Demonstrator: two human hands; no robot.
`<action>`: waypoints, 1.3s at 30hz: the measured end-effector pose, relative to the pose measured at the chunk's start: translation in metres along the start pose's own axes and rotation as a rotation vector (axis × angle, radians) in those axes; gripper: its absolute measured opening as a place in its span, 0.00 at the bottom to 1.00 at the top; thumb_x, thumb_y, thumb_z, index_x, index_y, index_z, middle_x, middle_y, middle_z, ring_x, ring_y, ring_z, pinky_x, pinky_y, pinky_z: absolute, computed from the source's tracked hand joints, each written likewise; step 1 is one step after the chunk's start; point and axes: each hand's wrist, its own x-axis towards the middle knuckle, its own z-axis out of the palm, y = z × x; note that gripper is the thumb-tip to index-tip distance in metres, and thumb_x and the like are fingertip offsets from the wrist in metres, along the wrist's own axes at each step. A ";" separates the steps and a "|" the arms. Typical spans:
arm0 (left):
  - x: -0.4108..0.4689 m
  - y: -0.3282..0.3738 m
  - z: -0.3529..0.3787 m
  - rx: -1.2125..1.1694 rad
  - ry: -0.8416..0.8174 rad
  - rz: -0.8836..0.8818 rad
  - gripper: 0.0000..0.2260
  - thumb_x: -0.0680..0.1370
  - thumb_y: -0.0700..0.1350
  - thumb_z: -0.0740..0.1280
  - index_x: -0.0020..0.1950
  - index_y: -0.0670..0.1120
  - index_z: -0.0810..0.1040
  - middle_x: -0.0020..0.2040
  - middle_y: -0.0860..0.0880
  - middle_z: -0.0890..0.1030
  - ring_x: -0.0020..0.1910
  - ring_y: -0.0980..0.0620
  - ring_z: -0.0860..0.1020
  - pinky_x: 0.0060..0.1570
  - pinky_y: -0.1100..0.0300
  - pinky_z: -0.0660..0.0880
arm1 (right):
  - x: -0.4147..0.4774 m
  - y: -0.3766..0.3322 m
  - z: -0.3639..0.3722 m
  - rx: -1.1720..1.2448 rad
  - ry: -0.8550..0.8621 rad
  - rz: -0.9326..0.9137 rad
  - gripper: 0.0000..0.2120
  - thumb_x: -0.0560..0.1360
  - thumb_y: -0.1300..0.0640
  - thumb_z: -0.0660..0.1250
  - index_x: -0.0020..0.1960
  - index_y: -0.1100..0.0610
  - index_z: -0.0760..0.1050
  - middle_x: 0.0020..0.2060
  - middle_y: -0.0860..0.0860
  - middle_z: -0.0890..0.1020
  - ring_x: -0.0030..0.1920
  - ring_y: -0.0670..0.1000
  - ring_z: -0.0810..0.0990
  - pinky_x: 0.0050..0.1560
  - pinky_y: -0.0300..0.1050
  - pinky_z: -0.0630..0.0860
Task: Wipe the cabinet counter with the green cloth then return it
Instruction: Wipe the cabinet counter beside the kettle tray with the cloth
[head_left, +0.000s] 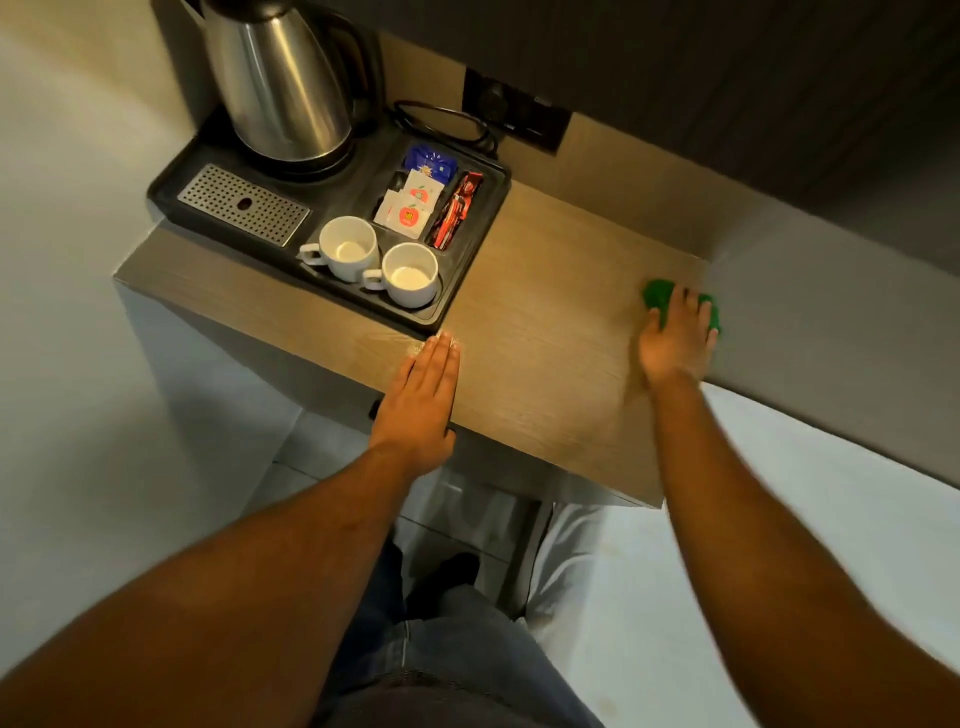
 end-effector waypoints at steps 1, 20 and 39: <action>0.000 0.001 0.000 -0.003 0.001 -0.001 0.53 0.76 0.52 0.70 0.85 0.41 0.34 0.88 0.41 0.37 0.86 0.43 0.37 0.85 0.43 0.45 | -0.029 -0.007 0.003 -0.001 0.026 -0.040 0.29 0.86 0.49 0.53 0.85 0.55 0.55 0.84 0.57 0.59 0.84 0.61 0.54 0.82 0.65 0.53; -0.015 -0.020 -0.001 -0.052 0.009 0.032 0.53 0.76 0.48 0.70 0.86 0.45 0.33 0.88 0.45 0.36 0.86 0.46 0.36 0.86 0.43 0.45 | 0.048 -0.030 0.006 0.038 -0.066 -0.006 0.30 0.87 0.47 0.52 0.86 0.54 0.51 0.86 0.54 0.54 0.85 0.59 0.49 0.83 0.63 0.46; -0.029 -0.022 0.007 -0.062 0.078 -0.082 0.49 0.78 0.47 0.70 0.87 0.43 0.38 0.89 0.42 0.43 0.87 0.43 0.42 0.85 0.42 0.46 | -0.141 0.017 0.014 0.016 -0.106 -0.447 0.27 0.87 0.44 0.54 0.85 0.47 0.56 0.85 0.49 0.58 0.84 0.56 0.54 0.82 0.63 0.54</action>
